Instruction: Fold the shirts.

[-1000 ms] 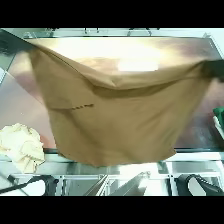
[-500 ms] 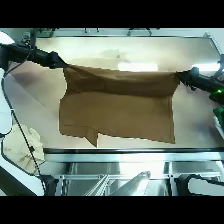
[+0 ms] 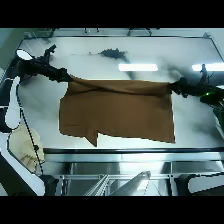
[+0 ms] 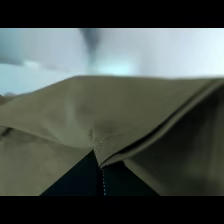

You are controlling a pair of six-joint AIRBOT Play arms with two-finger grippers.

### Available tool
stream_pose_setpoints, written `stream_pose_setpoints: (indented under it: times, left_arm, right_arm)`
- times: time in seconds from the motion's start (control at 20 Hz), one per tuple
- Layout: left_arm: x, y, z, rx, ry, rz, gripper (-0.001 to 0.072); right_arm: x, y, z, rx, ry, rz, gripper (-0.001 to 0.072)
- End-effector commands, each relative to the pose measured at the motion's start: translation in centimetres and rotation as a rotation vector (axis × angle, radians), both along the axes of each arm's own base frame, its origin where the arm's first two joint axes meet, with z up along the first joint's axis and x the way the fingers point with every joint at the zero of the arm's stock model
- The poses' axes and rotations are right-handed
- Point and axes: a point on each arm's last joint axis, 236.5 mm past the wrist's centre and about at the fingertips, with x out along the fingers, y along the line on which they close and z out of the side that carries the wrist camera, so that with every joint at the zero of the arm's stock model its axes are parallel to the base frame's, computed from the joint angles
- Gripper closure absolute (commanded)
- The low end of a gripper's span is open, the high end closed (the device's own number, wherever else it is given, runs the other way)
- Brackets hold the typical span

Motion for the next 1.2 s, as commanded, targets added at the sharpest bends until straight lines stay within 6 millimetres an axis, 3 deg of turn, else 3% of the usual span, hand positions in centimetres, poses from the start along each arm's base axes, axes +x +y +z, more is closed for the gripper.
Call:
stream_pose_setpoints:
  times: [0.0,0.1,0.15,0.2,0.25,0.45,0.6,0.75,0.85,1.05,1.15]
  left_arm:
    - [-0.6,1.8,-2.1,0.096,0.037,-0.004,0.0677]
    - [-1.2,1.9,-2.2,0.101,0.056,-0.017,0.0675]
    - [-1.7,1.8,-2.2,0.097,0.074,-0.029,0.0674]
    - [-2.3,1.7,-2.2,0.092,0.095,-0.045,0.0616]
    - [-3.0,1.6,-1.8,0.088,0.120,-0.067,0.0388]
    - [-4.4,3.0,1.6,0.072,0.194,-0.055,0.0364]
    - [-6.6,5.3,2.7,0.048,0.301,0.074,0.0365]
    - [-12.5,5.9,1.9,0.014,0.447,0.107,0.0365]
    - [-16.4,6.1,0.6,-0.005,0.483,0.151,0.0365]
    - [-24.0,6.4,-1.9,-0.049,0.583,0.252,0.0365]
    - [-26.4,6.7,-2.7,-0.066,0.603,0.301,0.0365]
  right_arm:
    - [-1.2,-0.2,-2.6,-0.043,0.059,0.046,0.0685]
    - [-1.2,-0.2,-2.5,-0.042,0.058,0.046,0.0683]
    - [-1.2,-0.2,-2.5,-0.042,0.058,0.046,0.0623]
    - [-1.2,-0.2,-2.4,-0.040,0.057,0.046,0.0411]
    - [-1.4,-0.5,-1.9,-0.033,0.052,0.048,0.0334]
    - [-3.3,-4.0,1.8,0.013,0.052,0.010,0.0343]
    - [-8.3,-5.9,2.6,-0.037,0.160,0.080,0.0347]
    - [-14.8,-6.1,-0.3,-0.143,0.324,0.142,0.0347]
    - [-18.2,-5.2,-2.5,-0.163,0.394,0.139,0.0346]
    - [-23.8,-1.7,-7.7,-0.094,0.548,0.099,0.0343]
    - [-24.9,-0.5,-9.2,-0.087,0.577,0.090,0.0344]
